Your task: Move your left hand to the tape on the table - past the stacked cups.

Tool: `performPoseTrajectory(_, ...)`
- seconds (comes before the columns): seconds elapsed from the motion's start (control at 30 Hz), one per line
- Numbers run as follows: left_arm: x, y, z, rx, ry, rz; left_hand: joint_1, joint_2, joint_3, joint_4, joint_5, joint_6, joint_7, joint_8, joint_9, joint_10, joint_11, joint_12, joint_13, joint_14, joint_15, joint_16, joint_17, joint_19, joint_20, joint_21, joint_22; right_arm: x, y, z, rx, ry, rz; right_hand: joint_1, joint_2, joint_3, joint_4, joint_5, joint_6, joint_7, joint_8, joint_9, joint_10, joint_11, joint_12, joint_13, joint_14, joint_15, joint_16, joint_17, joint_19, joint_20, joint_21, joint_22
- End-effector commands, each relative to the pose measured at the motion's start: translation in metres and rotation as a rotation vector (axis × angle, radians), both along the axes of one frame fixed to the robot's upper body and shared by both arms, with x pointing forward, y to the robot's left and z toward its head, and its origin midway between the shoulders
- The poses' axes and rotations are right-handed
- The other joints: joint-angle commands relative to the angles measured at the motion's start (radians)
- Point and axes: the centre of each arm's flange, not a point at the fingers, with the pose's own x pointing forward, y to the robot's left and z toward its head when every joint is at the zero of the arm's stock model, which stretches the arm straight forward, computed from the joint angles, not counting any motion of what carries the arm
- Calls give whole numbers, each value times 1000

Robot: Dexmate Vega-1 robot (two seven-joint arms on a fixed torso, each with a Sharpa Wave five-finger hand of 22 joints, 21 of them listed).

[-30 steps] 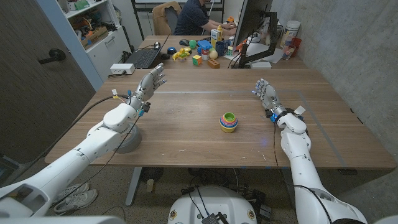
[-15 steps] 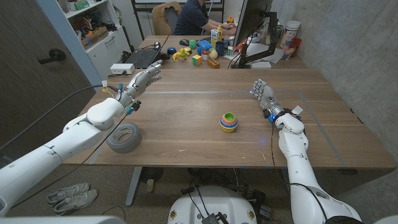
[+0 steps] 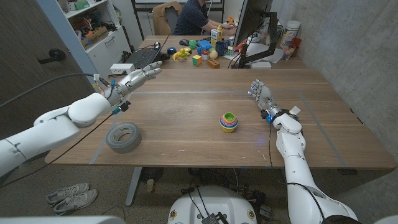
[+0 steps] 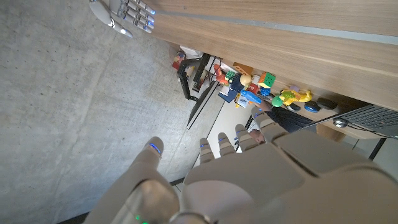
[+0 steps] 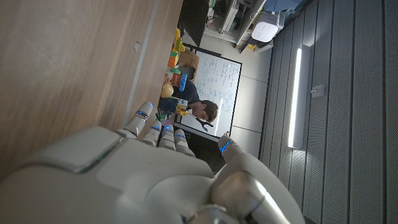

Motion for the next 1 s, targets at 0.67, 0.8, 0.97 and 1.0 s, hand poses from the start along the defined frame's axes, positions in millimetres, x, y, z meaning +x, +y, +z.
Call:
performPoseTrajectory(0.67, -64, 12, -37, 789, -225, 495, 44, -23, -2, -49, 31, -33, -5, 2, 10, -43, -7, -4, 8, -44, -11, 2, 5, -39, 94, -9, 4, 5, 27, -3, -12, 0, 31, -4, 109, 3, 1, 6, 1, 2, 6, 5, 0, -1, 6, 2, -18, -2, -3, 2, 9, -80, -7, 5)
performPoseTrajectory(0.8, -62, 15, -47, 883, -229, 572, 65, -29, -2, -68, 42, -33, -5, 7, 12, -33, -12, 4, 8, -36, -17, 10, 5, -32, 113, -4, 2, 6, 26, -1, -7, 4, 28, -4, 109, 3, 1, 6, 1, 2, 6, 5, 1, -1, 6, 2, -17, -1, -3, 2, 10, -80, -8, 5)
performPoseTrajectory(0.97, -61, 19, -62, 916, -221, 626, 79, -35, -3, -83, 49, -35, -6, 9, 14, -57, -12, -3, 9, -50, -16, 8, 5, -48, 121, -10, 1, 8, 26, -1, -14, 3, 30, -4, 109, 2, 1, 6, 4, 1, 6, 5, 2, -3, 6, 1, -16, -2, -3, 2, 11, -79, -10, 5)
performPoseTrajectory(1.0, -61, 20, -66, 919, -221, 627, 86, -37, -4, -89, 52, -39, -6, 9, 14, -71, -8, -6, 9, -56, -14, 7, 5, -53, 122, -11, 1, 8, 26, -1, -17, 1, 32, -4, 109, 2, 1, 6, 4, 2, 6, 5, 2, -2, 6, 1, -15, -2, -3, 2, 12, -79, -10, 5)
